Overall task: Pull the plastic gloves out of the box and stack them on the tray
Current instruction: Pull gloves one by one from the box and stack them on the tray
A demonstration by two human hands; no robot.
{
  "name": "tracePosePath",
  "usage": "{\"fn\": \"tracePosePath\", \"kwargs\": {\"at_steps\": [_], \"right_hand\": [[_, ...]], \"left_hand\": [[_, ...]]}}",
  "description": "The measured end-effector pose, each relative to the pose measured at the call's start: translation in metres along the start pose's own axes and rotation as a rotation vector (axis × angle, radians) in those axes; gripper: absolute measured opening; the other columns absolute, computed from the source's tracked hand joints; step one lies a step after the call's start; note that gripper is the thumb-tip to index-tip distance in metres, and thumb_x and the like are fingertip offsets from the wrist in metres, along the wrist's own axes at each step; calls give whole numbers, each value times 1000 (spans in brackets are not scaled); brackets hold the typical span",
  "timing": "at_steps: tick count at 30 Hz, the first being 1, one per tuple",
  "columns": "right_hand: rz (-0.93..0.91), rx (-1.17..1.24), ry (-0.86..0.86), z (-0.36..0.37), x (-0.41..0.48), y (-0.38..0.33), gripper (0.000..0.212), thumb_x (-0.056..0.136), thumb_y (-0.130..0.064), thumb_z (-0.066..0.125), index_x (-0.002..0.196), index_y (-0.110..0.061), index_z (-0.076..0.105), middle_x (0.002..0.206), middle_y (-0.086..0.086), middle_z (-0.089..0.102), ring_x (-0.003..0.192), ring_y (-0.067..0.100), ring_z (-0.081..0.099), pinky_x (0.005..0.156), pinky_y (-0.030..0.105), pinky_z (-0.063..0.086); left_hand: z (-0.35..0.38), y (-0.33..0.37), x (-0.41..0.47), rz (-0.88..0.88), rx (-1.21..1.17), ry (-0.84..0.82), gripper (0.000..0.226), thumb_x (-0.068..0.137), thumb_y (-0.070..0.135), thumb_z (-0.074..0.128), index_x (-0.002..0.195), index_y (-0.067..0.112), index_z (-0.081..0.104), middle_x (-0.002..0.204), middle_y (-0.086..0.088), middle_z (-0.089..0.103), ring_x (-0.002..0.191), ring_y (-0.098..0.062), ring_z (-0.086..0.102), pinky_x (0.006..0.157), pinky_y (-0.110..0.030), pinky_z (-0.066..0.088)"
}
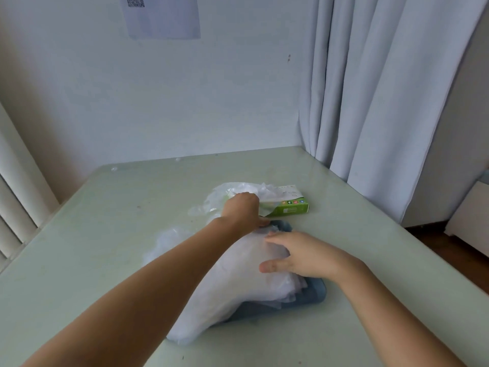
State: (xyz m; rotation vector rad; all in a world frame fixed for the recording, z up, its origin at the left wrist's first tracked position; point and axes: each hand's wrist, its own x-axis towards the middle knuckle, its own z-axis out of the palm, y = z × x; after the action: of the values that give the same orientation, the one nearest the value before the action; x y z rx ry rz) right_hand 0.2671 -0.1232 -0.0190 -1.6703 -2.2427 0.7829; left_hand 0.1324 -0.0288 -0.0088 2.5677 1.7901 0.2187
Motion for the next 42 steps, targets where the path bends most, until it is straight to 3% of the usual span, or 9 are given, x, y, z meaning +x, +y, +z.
{"fn": "tracePosePath", "kwargs": {"at_steps": [7,12,16,21,24,28,32,35,42], "right_hand": [[29,-28,2,-2,-1,1,63,81,-56,64,126,-13,55,139,3,50,124,20,49,104,36,39],[39,-28,9,-1,0,4,59,79,-60,64,116,-14,59,119,5,59,105,23,57,95,34,45],[7,1,133,-3,3,3,63,81,-57,63,125,-12,60,134,1,55,124,17,49,99,21,35],[-225,962,180,-9,5,-21,71,68,-70,64,125,-29,55,126,-14,61,122,0,52,112,28,32],[-312,1450,38,-13,0,-38,76,64,-65,72,123,-17,59,127,2,63,121,12,56,105,27,40],[-201,1642,201,-13,-2,-41,29,94,-26,49,110,-9,66,118,8,63,98,19,65,77,26,56],[-257,1745,182,-17,-5,-38,33,91,-14,44,119,-7,62,116,14,65,96,24,68,84,33,57],[-330,1810,92,-21,-12,-38,39,94,-12,40,127,-12,60,123,14,64,108,29,65,96,42,50],[-428,1723,-12,-21,-18,-37,45,106,-10,13,148,-5,29,147,22,39,138,33,37,118,41,19]], "left_hand": [[-8,-4,1,-22,41,47,34,87,-1,47,116,5,62,114,-12,63,105,-29,60,82,-32,48],[-26,-24,0,-117,-120,245,22,88,5,48,92,4,70,96,-13,70,84,-32,65,71,-35,54],[-58,-30,-11,-100,-340,514,19,89,18,57,91,7,72,93,-9,73,89,-29,65,77,-38,53],[-71,-8,-51,108,-383,644,7,85,19,66,85,14,71,90,-1,70,87,-19,63,77,-31,48],[-60,11,-81,224,-446,549,7,84,19,68,88,16,73,92,1,70,90,-17,62,81,-32,47],[-51,20,-117,310,-676,282,15,91,25,63,92,19,76,93,7,74,86,-4,66,81,-18,48],[-57,-2,-122,-143,-1177,215,48,98,35,46,61,11,64,60,-3,65,54,-14,58,58,-23,48],[-52,-31,-123,-494,-1776,-172,42,98,24,34,67,5,56,59,-9,57,47,-18,51,49,-23,45],[-48,-44,-141,-356,-2243,-503,91,80,71,45,131,-4,52,128,-30,54,112,-44,59,98,-56,41]]}}
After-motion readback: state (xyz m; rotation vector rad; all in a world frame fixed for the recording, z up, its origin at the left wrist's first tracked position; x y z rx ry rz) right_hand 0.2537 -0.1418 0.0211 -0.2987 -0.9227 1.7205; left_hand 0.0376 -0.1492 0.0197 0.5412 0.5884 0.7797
